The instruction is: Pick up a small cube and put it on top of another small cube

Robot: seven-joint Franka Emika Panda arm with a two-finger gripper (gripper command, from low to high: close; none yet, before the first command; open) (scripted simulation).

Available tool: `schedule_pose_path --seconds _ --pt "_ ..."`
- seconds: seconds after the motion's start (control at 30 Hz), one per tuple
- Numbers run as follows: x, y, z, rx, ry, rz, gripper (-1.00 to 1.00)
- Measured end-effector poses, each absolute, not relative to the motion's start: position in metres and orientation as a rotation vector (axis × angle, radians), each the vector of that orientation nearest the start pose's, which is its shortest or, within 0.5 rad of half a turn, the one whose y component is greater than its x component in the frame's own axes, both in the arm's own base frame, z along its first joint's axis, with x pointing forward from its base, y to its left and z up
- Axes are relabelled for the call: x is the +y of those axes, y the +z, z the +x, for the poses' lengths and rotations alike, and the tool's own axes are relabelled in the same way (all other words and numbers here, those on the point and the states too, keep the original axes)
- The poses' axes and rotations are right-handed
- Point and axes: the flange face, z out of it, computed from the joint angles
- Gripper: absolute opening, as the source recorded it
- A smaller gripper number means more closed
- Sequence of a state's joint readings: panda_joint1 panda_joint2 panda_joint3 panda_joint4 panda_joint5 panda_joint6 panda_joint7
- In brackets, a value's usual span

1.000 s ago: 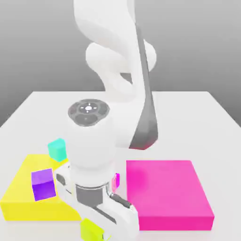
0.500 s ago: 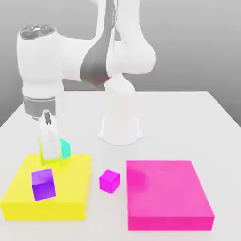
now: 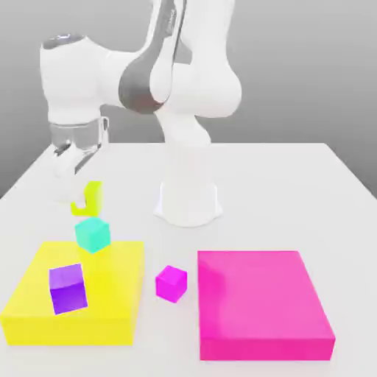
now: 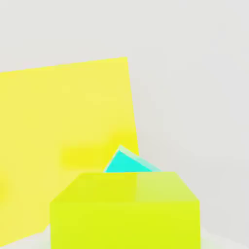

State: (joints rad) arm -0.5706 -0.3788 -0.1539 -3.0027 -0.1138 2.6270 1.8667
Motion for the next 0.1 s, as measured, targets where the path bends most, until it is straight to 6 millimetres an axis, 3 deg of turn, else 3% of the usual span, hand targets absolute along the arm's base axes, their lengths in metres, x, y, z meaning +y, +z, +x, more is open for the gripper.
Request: schedule_pose_path --seconds 0.1 --pt "-0.1972 0.2564 0.2385 2.97 -0.002 -1.018 1.0"
